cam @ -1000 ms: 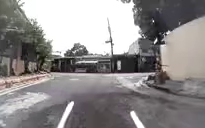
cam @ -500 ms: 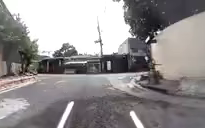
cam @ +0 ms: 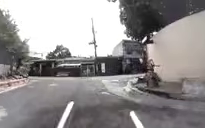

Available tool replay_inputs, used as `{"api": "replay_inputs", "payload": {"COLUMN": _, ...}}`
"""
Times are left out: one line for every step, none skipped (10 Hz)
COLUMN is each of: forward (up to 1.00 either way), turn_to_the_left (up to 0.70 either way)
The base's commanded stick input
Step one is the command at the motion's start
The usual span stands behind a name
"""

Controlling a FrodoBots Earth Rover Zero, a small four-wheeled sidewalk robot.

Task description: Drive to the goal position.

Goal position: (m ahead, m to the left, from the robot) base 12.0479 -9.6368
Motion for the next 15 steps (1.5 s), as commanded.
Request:
{"api": "replay_inputs", "payload": {"forward": 0.85, "turn_to_the_left": -0.34}}
{"api": "replay_inputs", "payload": {"forward": 0.85, "turn_to_the_left": -0.34}}
{"api": "replay_inputs", "payload": {"forward": 0.85, "turn_to_the_left": -0.34}}
{"api": "replay_inputs", "payload": {"forward": 0.85, "turn_to_the_left": -0.28}}
{"api": "replay_inputs", "payload": {"forward": 0.85, "turn_to_the_left": 0.00}}
{"api": "replay_inputs", "payload": {"forward": 0.85, "turn_to_the_left": 0.00}}
{"api": "replay_inputs", "payload": {"forward": 0.85, "turn_to_the_left": 0.00}}
{"api": "replay_inputs", "payload": {"forward": 0.85, "turn_to_the_left": 0.00}}
{"api": "replay_inputs", "payload": {"forward": 0.85, "turn_to_the_left": 0.00}}
{"api": "replay_inputs", "payload": {"forward": 0.85, "turn_to_the_left": 0.00}}
{"api": "replay_inputs", "payload": {"forward": 0.85, "turn_to_the_left": 0.00}}
{"api": "replay_inputs", "payload": {"forward": 0.85, "turn_to_the_left": 0.00}}
{"api": "replay_inputs", "payload": {"forward": 0.85, "turn_to_the_left": 0.00}}
{"api": "replay_inputs", "payload": {"forward": 0.85, "turn_to_the_left": 0.00}}
{"api": "replay_inputs", "payload": {"forward": 0.85, "turn_to_the_left": 0.00}}
